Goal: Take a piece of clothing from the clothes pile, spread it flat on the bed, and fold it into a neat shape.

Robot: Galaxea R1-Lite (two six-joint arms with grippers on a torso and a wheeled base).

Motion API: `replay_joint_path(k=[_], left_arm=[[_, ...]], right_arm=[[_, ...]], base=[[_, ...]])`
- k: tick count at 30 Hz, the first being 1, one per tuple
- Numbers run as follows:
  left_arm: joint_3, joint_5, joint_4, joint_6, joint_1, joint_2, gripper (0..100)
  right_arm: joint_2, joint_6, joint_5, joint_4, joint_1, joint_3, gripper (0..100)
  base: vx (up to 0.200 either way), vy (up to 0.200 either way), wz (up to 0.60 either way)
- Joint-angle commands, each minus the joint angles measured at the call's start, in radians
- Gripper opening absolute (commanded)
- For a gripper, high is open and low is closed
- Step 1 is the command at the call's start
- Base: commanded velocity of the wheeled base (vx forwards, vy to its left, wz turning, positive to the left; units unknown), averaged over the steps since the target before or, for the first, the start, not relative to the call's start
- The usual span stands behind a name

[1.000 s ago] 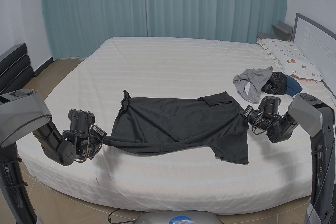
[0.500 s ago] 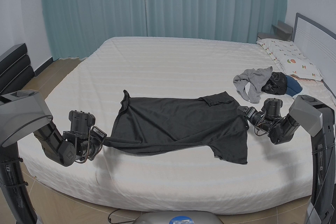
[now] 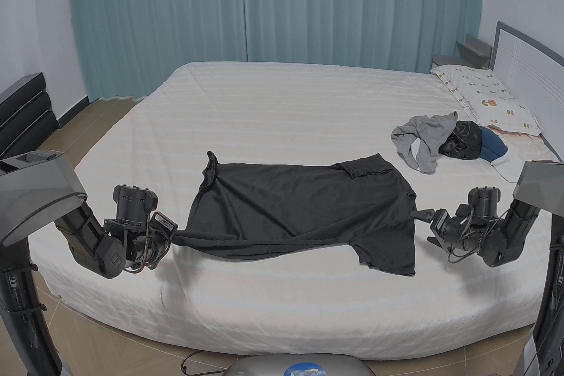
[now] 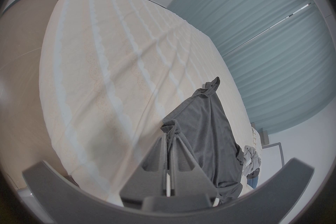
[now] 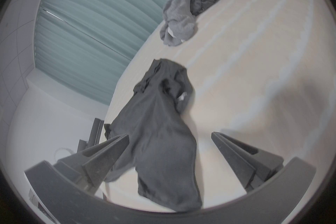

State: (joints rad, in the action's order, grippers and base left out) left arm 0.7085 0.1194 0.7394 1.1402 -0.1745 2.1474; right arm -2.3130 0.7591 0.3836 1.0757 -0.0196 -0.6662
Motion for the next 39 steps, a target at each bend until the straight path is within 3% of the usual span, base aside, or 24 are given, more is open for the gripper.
replay_joint_path(k=[1, 7, 19, 20, 24, 34, 39], left_arm=[[-0.001, -0.012, -0.002, 0.0, 0.007, -0.001, 0], [-0.006, -0.012, 0.0, -0.002, 0.009, -0.001, 0], [-0.006, -0.012, 0.0, -0.004, 0.009, 0.005, 0], [-0.006, -0.014, 0.0, -0.004, 0.009, 0.005, 0], [-0.006, -0.014, -0.002, -0.004, 0.009, 0.005, 0], [-0.017, -0.014, -0.002, -0.014, 0.009, -0.008, 0], [-0.047, -0.018, -0.005, -0.083, 0.007, -0.014, 0]], right_arm=[[0.006, -0.006, 0.034, 0.049, 0.006, 0.111, 100], [-0.016, -0.006, 0.067, 0.055, 0.02, 0.102, 100], [-0.046, -0.026, 0.057, 0.046, 0.066, 0.066, 100], [-0.048, -0.043, 0.057, 0.046, 0.064, 0.068, 0], [-0.052, -0.09, 0.032, 0.044, 0.067, 0.08, 0], [0.038, -0.098, 0.009, 0.043, 0.053, 0.171, 0], [0.11, -0.13, 0.011, 0.039, 0.004, 0.255, 0]], base=[[0.0, 0.0, 0.0], [0.0, 0.0, 0.0], [0.0, 0.0, 0.0], [0.0, 0.0, 0.0], [0.0, 0.0, 0.0], [0.0, 0.0, 0.0], [0.0, 0.0, 0.0]])
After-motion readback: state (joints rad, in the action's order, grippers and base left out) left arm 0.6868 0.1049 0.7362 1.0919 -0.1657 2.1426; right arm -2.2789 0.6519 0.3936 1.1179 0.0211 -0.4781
